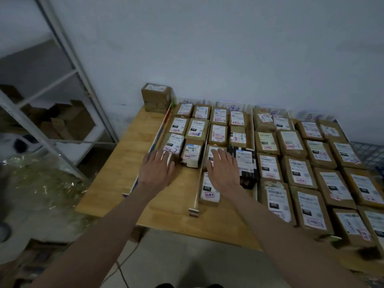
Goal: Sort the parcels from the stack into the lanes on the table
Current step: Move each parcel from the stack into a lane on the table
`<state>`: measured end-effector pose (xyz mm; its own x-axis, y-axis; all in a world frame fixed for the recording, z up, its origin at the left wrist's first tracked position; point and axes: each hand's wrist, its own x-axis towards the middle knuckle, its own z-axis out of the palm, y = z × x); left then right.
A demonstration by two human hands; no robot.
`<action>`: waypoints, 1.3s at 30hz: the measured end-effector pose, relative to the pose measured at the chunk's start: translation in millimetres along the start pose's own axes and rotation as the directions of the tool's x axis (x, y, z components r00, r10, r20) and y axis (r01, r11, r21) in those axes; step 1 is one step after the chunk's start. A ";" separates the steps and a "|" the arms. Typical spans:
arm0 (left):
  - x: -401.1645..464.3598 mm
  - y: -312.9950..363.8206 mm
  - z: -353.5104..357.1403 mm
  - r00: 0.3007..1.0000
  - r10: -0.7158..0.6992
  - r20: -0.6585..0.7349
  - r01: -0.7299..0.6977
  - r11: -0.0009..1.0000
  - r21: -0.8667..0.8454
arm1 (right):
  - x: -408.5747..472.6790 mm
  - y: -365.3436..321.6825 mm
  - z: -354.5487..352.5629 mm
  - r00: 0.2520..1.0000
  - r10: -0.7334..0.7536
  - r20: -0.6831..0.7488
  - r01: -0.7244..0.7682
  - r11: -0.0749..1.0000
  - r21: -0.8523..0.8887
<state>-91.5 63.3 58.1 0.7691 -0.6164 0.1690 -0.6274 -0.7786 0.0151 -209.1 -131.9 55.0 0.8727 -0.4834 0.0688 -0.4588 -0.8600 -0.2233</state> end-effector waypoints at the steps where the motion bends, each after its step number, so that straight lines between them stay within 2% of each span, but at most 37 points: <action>1: -0.1 -14.6 0.4 1.000 0.009 0.002 -0.009 1.000 0.000 | 1.1 -13.2 3.1 1.000 0.006 -0.005 -0.006 1.000 0.001; 7: 8.8 -87.0 5.9 0.999 0.053 0.014 -0.053 0.998 0.032 | 10.7 -80.8 18.0 0.999 0.043 -0.024 -0.043 0.999 -0.001; 13: 35.9 -130.0 9.5 0.999 0.033 0.031 -0.033 0.999 0.017 | 44.1 -117.9 29.8 0.999 0.040 -0.019 -0.042 0.997 -0.063; 18: 78.6 -164.6 25.7 0.999 0.005 0.036 -0.005 1.000 0.017 | 93.3 -130.1 47.2 0.998 0.029 -0.062 -0.033 0.996 -0.077; 27: 178.2 -215.7 53.1 0.993 -0.035 0.111 0.028 0.998 0.060 | 211.6 -150.6 86.3 0.998 0.033 0.057 -0.031 0.999 -0.028; 39: 298.3 -254.0 91.3 0.987 -0.044 0.157 0.040 0.999 0.031 | 348.1 -167.1 116.5 0.997 0.066 0.028 -0.066 0.997 0.028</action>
<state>308.5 66.4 14.8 0.8059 -0.5920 0.0110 -0.5919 -0.8059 -0.0091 190.8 -137.5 3.0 0.8450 -0.5341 0.0272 -0.5109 -0.8212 -0.2540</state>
